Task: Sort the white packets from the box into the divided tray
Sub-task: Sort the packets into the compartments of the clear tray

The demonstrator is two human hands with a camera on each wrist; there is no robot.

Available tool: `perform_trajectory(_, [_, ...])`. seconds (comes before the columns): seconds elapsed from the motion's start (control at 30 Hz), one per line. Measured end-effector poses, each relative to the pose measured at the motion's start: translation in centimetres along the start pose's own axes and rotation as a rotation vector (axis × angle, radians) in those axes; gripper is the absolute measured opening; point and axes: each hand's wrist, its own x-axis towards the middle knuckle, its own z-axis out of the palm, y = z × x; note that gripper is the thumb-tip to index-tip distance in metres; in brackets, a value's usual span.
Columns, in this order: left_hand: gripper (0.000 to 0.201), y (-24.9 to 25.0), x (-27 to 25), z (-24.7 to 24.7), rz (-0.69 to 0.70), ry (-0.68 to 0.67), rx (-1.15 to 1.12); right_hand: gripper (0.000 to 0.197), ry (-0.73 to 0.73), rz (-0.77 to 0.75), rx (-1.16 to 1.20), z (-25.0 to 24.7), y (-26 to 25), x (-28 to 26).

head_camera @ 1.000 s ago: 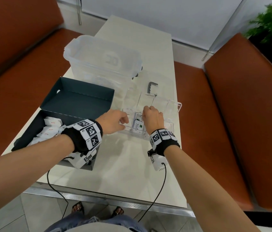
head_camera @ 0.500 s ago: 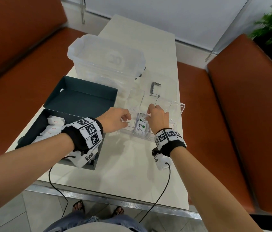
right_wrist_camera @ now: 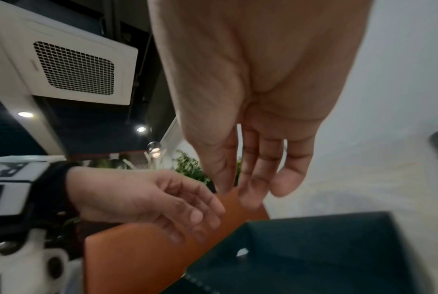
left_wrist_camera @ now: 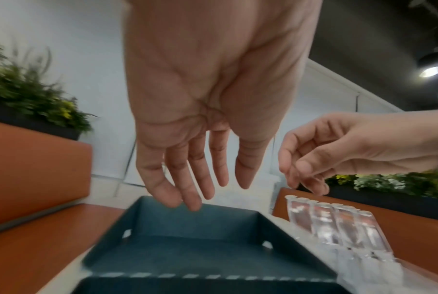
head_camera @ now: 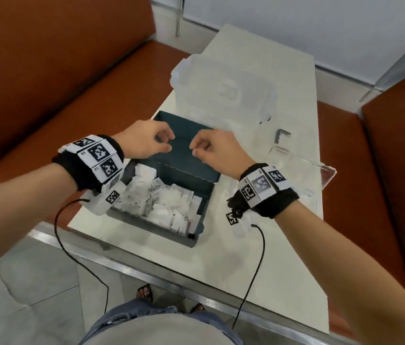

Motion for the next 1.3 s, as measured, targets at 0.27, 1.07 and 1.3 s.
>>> perform_trajectory(0.27, [0.064, -6.6, -2.3, 1.4, -0.227, -0.039, 0.050, 0.045, -0.477, -0.038, -0.344, 8.8, -5.0, 4.5])
perform_trajectory(1.07, [0.040, -9.5, -3.1, 2.2, -0.269, -0.147, -0.216, 0.051, -0.580, 0.289, -0.038, 14.9, -7.8, 5.0])
perform_trajectory(1.3, [0.041, -9.6, -3.4, 2.6, -0.220, -0.118, -0.140, 0.026, -0.446, 0.321, 0.134, 13.3, -6.9, 4.6])
